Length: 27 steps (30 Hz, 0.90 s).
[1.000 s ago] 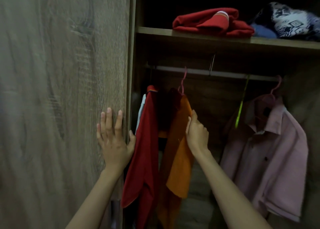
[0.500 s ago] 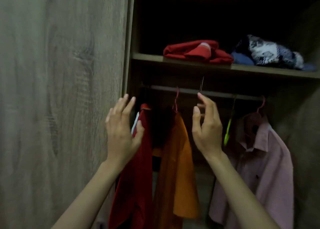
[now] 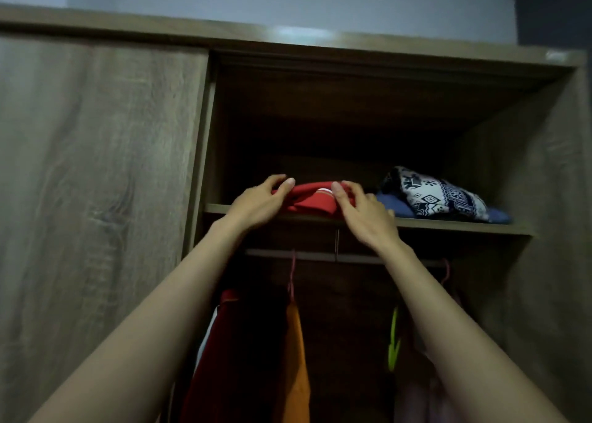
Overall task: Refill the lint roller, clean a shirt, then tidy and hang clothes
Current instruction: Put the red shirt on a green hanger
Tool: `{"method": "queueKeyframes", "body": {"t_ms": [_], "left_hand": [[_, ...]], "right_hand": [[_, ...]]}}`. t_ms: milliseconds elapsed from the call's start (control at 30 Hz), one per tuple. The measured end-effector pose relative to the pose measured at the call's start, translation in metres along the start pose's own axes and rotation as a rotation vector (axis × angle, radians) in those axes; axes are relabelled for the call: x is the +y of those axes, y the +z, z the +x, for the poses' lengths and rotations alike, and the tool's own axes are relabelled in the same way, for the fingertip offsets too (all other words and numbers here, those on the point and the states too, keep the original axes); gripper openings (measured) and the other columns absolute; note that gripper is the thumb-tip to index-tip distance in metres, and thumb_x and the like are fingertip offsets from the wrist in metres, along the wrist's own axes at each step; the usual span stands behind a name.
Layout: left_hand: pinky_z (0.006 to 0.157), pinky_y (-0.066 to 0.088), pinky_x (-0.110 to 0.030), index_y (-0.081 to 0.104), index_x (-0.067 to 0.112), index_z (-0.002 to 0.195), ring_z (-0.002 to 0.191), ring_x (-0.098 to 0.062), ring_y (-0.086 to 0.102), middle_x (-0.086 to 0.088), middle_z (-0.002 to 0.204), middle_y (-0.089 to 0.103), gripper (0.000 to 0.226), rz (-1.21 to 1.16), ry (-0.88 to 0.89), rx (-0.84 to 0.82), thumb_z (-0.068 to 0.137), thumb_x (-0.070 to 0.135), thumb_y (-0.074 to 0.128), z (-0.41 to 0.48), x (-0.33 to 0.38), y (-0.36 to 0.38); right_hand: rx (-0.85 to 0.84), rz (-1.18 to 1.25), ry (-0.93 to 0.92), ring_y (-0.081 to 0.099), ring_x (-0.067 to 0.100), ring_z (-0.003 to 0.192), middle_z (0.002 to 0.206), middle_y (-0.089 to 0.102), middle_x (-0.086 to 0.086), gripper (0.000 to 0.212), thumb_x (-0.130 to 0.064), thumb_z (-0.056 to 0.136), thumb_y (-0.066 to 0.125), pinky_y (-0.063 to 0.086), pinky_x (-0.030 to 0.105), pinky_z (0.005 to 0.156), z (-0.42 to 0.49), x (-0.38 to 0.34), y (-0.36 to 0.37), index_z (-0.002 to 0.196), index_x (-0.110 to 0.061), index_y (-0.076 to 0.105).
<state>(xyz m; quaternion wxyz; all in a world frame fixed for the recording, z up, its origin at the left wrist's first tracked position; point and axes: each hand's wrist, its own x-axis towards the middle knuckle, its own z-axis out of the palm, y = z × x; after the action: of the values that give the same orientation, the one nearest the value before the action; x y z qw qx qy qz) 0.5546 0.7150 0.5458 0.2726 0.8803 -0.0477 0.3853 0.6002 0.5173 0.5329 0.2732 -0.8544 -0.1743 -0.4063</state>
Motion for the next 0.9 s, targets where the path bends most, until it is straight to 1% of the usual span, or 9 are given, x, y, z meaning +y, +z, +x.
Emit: {"method": "queueKeyframes", "body": {"t_ms": [100, 200, 300, 400, 467, 567, 700, 833, 900], "left_hand": [[0.102, 0.043, -0.04, 0.055, 0.034, 0.127, 0.117, -0.024, 0.056, -0.003, 0.126, 0.06, 0.042, -0.036, 0.052, -0.089, 0.095, 0.058, 0.04, 0.004, 0.004, 0.002], [0.095, 0.05, -0.037, 0.066, 0.029, 0.104, 0.104, -0.017, 0.064, 0.0, 0.107, 0.069, 0.013, -0.186, 0.169, -0.003, 0.094, 0.032, 0.057, 0.006, 0.001, 0.007], [0.094, 0.052, -0.035, 0.07, 0.026, 0.095, 0.099, -0.011, 0.066, 0.002, 0.101, 0.071, 0.025, -0.448, 0.212, 0.114, 0.091, 0.005, 0.056, -0.004, 0.001, 0.012], [0.09, 0.052, -0.027, 0.069, 0.017, 0.101, 0.093, -0.002, 0.066, 0.004, 0.099, 0.071, 0.031, -0.692, 0.249, 0.183, 0.091, -0.006, 0.051, -0.031, 0.015, 0.011], [0.092, 0.052, -0.026, 0.069, 0.012, 0.107, 0.099, -0.002, 0.066, 0.003, 0.103, 0.071, 0.032, -0.788, 0.273, 0.205, 0.092, -0.007, 0.049, -0.052, 0.028, 0.008], [0.096, 0.05, -0.024, 0.068, 0.012, 0.112, 0.109, -0.008, 0.065, 0.0, 0.112, 0.071, 0.033, -0.894, 0.328, 0.228, 0.094, -0.005, 0.047, -0.083, 0.048, -0.001], [0.097, 0.05, -0.026, 0.068, 0.015, 0.113, 0.112, -0.013, 0.064, -0.002, 0.116, 0.07, 0.035, -0.982, 0.437, 0.228, 0.096, -0.003, 0.044, -0.115, 0.071, -0.02], [0.101, 0.045, -0.035, 0.072, 0.022, 0.109, 0.115, -0.02, 0.062, -0.006, 0.117, 0.069, 0.035, -1.095, 0.495, 0.171, 0.095, 0.005, 0.045, -0.139, 0.077, -0.029], [0.097, 0.044, -0.031, 0.072, 0.026, 0.107, 0.113, -0.017, 0.063, -0.003, 0.114, 0.07, 0.032, -1.094, 0.472, 0.139, 0.093, 0.012, 0.047, -0.154, 0.076, -0.026]], "right_hand": [[-0.077, 0.035, -0.083, 0.035, 0.033, 0.133, 0.142, 0.043, 0.011, 0.068, -0.077, 0.082, 0.02, 0.02, 0.049, 0.109, -0.001, 0.003, 0.001, 0.14, -0.044, 0.031], [0.004, 0.104, -0.164, 0.037, 0.031, 0.128, 0.134, 0.046, 0.007, 0.06, -0.075, 0.08, 0.033, 0.023, 0.044, 0.106, -0.008, 0.006, 0.004, 0.134, -0.047, 0.039], [0.141, 0.34, -0.255, 0.04, 0.021, 0.12, 0.123, 0.047, 0.001, 0.051, -0.066, 0.082, 0.049, 0.033, 0.04, 0.106, -0.017, 0.007, 0.012, 0.129, -0.045, 0.048], [0.322, 0.632, -0.272, 0.044, 0.018, 0.117, 0.12, 0.047, 0.002, 0.045, -0.059, 0.084, 0.051, 0.041, 0.036, 0.102, -0.031, -0.005, 0.015, 0.121, -0.035, 0.058], [0.453, 0.77, -0.28, 0.046, 0.02, 0.119, 0.121, 0.048, 0.005, 0.036, -0.051, 0.087, 0.051, 0.041, 0.033, 0.102, -0.043, -0.018, 0.012, 0.115, -0.031, 0.061], [0.641, 0.825, -0.339, 0.049, 0.017, 0.117, 0.121, 0.051, 0.006, 0.024, -0.036, 0.092, 0.051, 0.039, 0.024, 0.1, -0.064, -0.039, -0.008, 0.11, -0.022, 0.061], [0.844, 0.799, -0.439, 0.057, 0.015, 0.105, 0.108, 0.059, -0.002, 0.014, -0.027, 0.096, 0.049, 0.044, 0.031, 0.092, -0.094, -0.063, -0.047, 0.104, -0.021, 0.059], [0.891, 0.783, -0.44, 0.058, 0.013, 0.087, 0.091, 0.059, -0.002, 0.009, -0.025, 0.096, 0.05, 0.045, 0.025, 0.078, -0.123, -0.074, -0.072, 0.095, -0.02, 0.057], [0.864, 0.789, -0.379, 0.059, 0.014, 0.081, 0.085, 0.059, -0.001, 0.011, -0.028, 0.096, 0.05, 0.046, 0.025, 0.073, -0.139, -0.069, -0.072, 0.091, -0.021, 0.057]]}}
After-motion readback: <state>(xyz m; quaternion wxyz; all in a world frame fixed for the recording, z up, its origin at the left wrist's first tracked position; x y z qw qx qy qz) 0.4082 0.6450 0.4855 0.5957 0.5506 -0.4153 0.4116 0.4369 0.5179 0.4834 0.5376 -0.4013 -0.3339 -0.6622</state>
